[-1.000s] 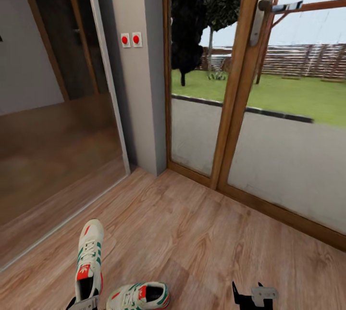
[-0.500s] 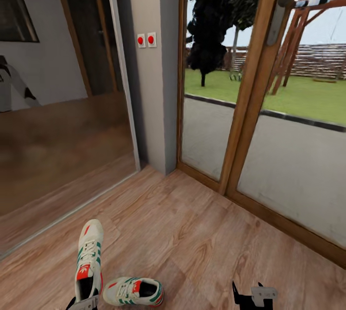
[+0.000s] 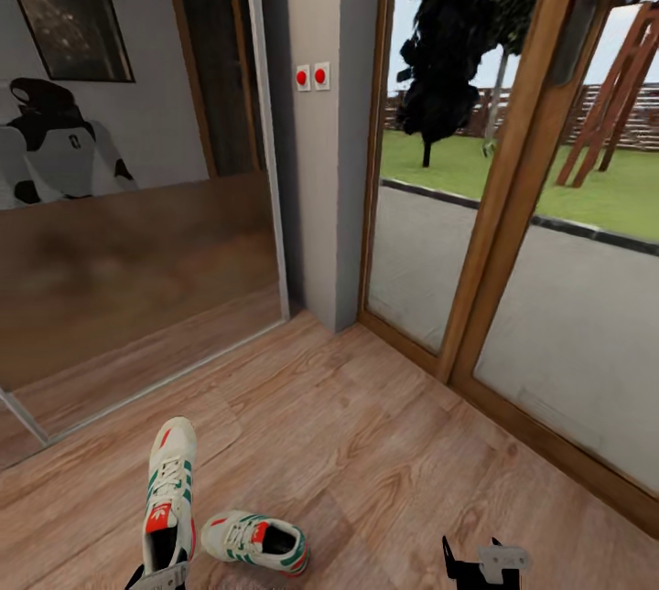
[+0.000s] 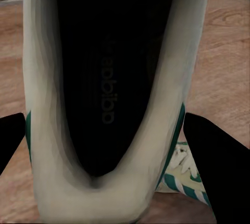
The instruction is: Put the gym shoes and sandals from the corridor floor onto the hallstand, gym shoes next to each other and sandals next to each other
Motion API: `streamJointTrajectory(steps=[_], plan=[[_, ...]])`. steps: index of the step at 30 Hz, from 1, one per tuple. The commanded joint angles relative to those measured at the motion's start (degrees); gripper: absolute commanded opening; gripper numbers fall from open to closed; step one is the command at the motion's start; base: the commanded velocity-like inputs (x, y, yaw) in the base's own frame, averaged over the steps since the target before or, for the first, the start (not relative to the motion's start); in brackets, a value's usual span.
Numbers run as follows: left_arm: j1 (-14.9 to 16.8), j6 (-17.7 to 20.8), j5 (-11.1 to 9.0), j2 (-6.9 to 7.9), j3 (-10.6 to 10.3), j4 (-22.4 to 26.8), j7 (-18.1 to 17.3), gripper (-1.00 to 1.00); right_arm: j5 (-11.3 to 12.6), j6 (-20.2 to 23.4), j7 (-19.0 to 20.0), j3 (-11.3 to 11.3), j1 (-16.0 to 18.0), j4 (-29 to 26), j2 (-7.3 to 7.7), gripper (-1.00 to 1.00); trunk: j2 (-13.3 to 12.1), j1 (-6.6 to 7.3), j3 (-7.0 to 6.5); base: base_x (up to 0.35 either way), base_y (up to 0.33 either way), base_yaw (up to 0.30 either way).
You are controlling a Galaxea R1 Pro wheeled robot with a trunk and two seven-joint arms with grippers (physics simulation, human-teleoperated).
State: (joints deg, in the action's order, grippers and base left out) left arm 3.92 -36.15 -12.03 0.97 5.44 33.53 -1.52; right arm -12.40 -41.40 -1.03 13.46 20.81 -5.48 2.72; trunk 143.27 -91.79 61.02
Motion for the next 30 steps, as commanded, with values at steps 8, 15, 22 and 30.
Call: streamJointTrajectory(steps=[8, 15, 22, 30], plan=[[0.0, -0.2, -0.3, 0.0, 0.0, 0.0, -0.2, -1.0, -0.6, -0.2, -0.1, 0.4, 0.0, 0.0, 0.0, 1.0, 0.0, 0.01, 0.05, 0.0, -0.008, 0.277], [0.0, -0.2, -0.3, 0.0, 0.0, 0.0, -0.1, -1.0, -0.6, -0.2, -0.1, 0.4, 0.0, 0.0, 0.0, 1.0, 0.0, 0.01, 0.05, 0.0, -0.006, 0.277], [0.0, -0.2, -0.3, 0.0, 0.0, 0.0, 0.1, -1.0, -0.6, -0.2, -0.1, 0.4, 0.0, 0.0, 0.0, 1.0, 0.0, 0.01, 0.05, 0.0, -0.195, 0.277], [0.0, -0.2, -0.3, 0.0, 0.0, 0.0, 0.1, -1.0, -0.6, -0.2, -0.1, 0.4, 0.0, 0.0, 0.0, 1.0, 0.0, 0.01, 0.05, 0.0, -0.187, 0.277]])
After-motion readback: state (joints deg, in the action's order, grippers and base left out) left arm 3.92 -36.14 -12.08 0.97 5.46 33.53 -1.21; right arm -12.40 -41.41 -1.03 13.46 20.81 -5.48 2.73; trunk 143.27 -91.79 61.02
